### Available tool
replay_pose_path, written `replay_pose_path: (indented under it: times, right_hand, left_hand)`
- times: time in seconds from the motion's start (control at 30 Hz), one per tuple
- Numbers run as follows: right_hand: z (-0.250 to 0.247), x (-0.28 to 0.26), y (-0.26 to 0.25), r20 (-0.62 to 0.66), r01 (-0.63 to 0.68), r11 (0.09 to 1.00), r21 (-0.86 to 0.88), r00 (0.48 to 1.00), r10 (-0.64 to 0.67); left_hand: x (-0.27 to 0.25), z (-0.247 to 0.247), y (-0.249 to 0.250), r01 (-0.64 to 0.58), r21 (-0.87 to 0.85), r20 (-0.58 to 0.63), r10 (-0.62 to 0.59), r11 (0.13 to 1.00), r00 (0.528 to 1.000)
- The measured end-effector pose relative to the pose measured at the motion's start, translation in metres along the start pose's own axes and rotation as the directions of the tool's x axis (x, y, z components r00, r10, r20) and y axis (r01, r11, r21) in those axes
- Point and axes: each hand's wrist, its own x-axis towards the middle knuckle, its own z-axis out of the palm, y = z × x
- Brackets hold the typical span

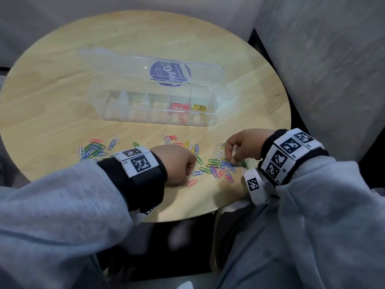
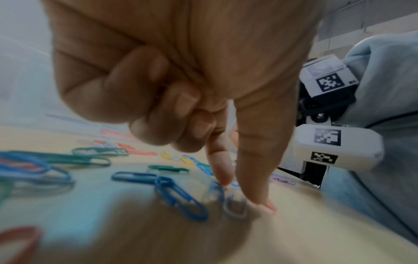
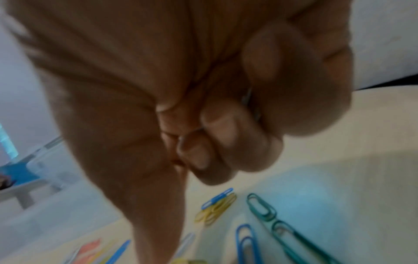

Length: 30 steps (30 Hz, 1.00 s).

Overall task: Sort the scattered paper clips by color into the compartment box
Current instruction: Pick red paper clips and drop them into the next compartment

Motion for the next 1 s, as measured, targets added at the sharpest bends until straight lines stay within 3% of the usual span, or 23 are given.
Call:
replay_pose_path:
  times: [0.2, 0.4, 0.5, 0.6, 0.73, 0.8, 0.9, 1.0]
  right_hand:
    - [0.011, 0.011, -0.005, 0.103, 0.038, 0.999, -0.026, 0.994, -0.036]
    - [0.021, 0.018, -0.010, 0.046, 0.052, 0.998, -0.020, 0.998, -0.051]
    - [0.020, 0.020, -0.011, 0.041, 0.052, 0.998, -0.020, 0.998, -0.051]
    - [0.017, 0.018, -0.010, -0.001, 0.069, 0.998, -0.010, 0.998, -0.069]
    - [0.002, 0.012, 0.000, -0.183, 0.052, 0.997, -0.057, 0.981, -0.062]
    - [-0.004, 0.008, 0.006, -0.175, 0.009, 0.998, -0.061, 0.984, -0.020]
    - [0.001, 0.005, 0.007, -0.107, -0.031, 0.996, -0.088, 0.994, 0.022]
    - [0.010, 0.007, 0.002, -0.076, -0.027, 0.995, -0.094, 0.997, 0.019]
  left_hand:
    - [0.001, 0.000, 0.000, 0.014, 0.013, 0.013, -0.014, 1.000, 1.000]
    - [0.002, -0.002, -0.005, 0.031, -0.030, 0.075, -0.029, 0.999, 0.997]
    - [0.002, -0.004, -0.009, 0.034, -0.102, 0.095, -0.025, 0.994, 0.995]
    - [0.002, -0.009, -0.016, 0.067, -0.312, 0.128, -0.027, 0.948, 0.991]
    - [0.004, -0.021, -0.023, 0.115, -0.583, 0.110, -0.062, 0.804, 0.992]
    - [0.006, -0.025, -0.023, 0.137, -0.737, 0.114, -0.079, 0.662, 0.990]
    - [0.008, -0.030, -0.025, 0.152, -0.911, 0.124, -0.096, 0.382, 0.988]
    - [0.008, -0.036, -0.027, 0.125, -0.968, 0.104, -0.105, 0.217, 0.989]
